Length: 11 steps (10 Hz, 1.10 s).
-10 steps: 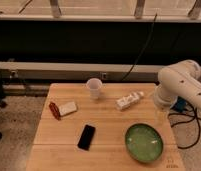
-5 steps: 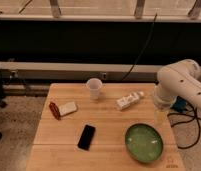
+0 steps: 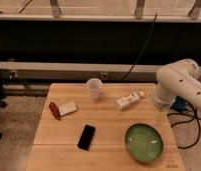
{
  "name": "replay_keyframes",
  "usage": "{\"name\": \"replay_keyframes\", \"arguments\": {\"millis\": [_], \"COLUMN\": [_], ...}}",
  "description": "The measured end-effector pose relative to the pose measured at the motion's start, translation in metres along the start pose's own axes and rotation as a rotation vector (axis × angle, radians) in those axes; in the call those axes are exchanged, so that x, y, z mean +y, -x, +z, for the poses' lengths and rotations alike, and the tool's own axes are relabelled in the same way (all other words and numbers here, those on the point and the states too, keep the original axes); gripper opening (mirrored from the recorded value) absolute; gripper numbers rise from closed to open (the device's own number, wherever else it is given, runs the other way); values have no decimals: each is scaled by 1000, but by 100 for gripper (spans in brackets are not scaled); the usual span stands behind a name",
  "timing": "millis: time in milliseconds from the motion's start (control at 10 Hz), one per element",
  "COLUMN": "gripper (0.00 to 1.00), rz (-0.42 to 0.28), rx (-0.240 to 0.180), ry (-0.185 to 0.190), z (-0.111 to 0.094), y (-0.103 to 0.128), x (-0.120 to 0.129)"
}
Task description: Push the eraser across the table
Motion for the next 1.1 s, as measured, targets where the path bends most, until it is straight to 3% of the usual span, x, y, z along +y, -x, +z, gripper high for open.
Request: {"name": "replay_keyframes", "arguments": {"millis": [1100], "gripper": [80], "rz": [-30], "rx": [-16], "ry": [14], "z": [-4], "y": [13], "x": [5]}}
